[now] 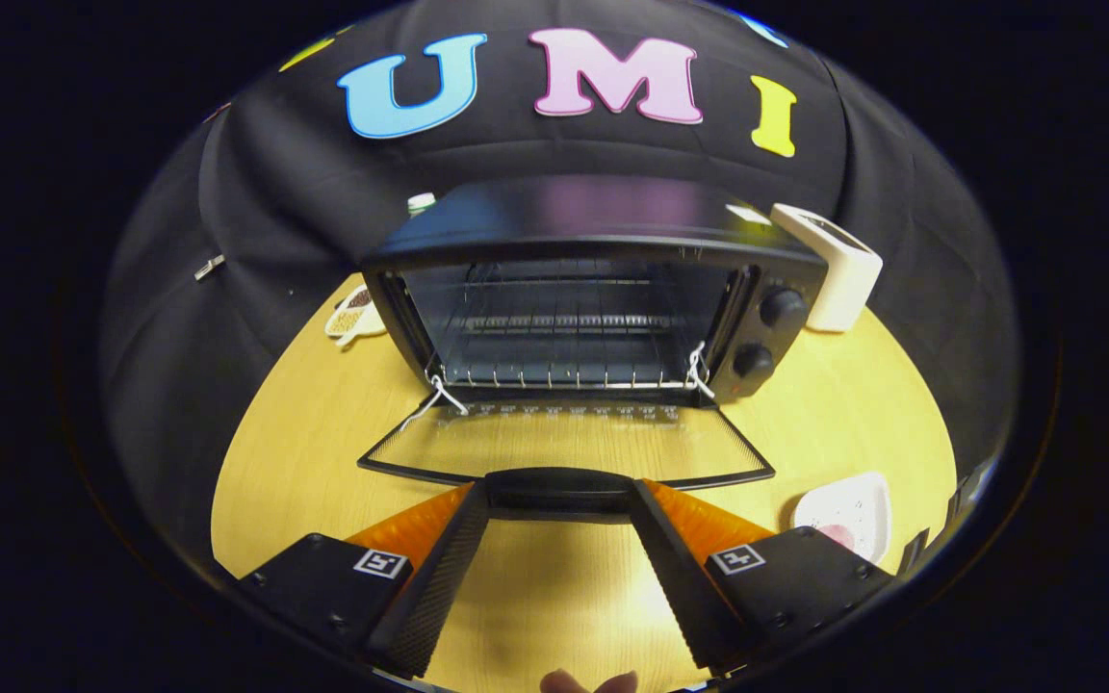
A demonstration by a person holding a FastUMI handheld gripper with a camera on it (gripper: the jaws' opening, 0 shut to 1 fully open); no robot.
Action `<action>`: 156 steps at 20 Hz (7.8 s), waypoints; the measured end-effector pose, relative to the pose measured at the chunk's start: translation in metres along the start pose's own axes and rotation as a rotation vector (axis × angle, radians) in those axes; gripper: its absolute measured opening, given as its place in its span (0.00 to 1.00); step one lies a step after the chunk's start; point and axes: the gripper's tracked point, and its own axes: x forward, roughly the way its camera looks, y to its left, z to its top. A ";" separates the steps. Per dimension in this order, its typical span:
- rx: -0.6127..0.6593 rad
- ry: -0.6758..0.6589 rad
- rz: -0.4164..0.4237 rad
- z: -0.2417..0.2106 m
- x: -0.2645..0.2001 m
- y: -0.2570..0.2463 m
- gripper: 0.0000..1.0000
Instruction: Open the toaster oven, put the food inside, and close the toaster oven door.
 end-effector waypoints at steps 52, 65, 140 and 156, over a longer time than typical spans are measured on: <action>0.158 0.564 0.153 -0.108 -0.009 -0.351 0.56; 0.207 0.591 0.182 -0.112 0.001 -0.352 0.05; 1.377 0.060 0.203 0.075 0.041 -0.017 0.97; 0.231 0.021 0.229 0.011 -0.038 -0.002 1.00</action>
